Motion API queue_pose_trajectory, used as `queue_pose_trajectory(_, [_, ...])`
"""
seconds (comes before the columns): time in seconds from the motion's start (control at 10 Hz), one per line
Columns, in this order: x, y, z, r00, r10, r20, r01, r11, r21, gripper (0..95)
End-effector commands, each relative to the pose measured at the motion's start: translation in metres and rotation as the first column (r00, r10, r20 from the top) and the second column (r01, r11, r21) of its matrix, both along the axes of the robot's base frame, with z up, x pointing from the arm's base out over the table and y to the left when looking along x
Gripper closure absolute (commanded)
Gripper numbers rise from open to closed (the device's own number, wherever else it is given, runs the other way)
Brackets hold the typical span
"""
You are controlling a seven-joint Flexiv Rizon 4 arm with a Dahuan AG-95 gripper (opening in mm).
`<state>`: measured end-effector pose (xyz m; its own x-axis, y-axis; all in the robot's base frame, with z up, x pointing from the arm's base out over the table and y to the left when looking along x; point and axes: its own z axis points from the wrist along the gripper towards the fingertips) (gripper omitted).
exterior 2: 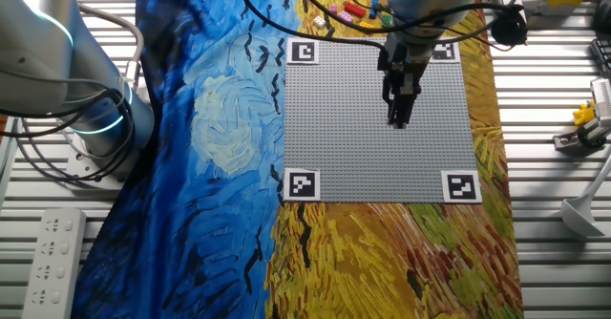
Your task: Stack small Lego blocks randomly, one at a time
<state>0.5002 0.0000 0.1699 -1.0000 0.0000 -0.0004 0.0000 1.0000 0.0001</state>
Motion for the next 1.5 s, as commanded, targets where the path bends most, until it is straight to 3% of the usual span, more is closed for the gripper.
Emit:
queue_pose_trajectory(0.1, [-0.0002,0.0000,0.0001,1.000,0.000,0.000,0.000,1.000,0.000,0.0])
queue_pose_trajectory(0.2, [-0.0002,0.0000,0.0001,0.997,0.059,0.041,-0.060,0.998,0.024,95.0])
queue_pose_trajectory(1.5, [-0.0016,-0.0002,-0.0006,0.994,0.099,0.037,-0.099,0.995,0.010,95.0])
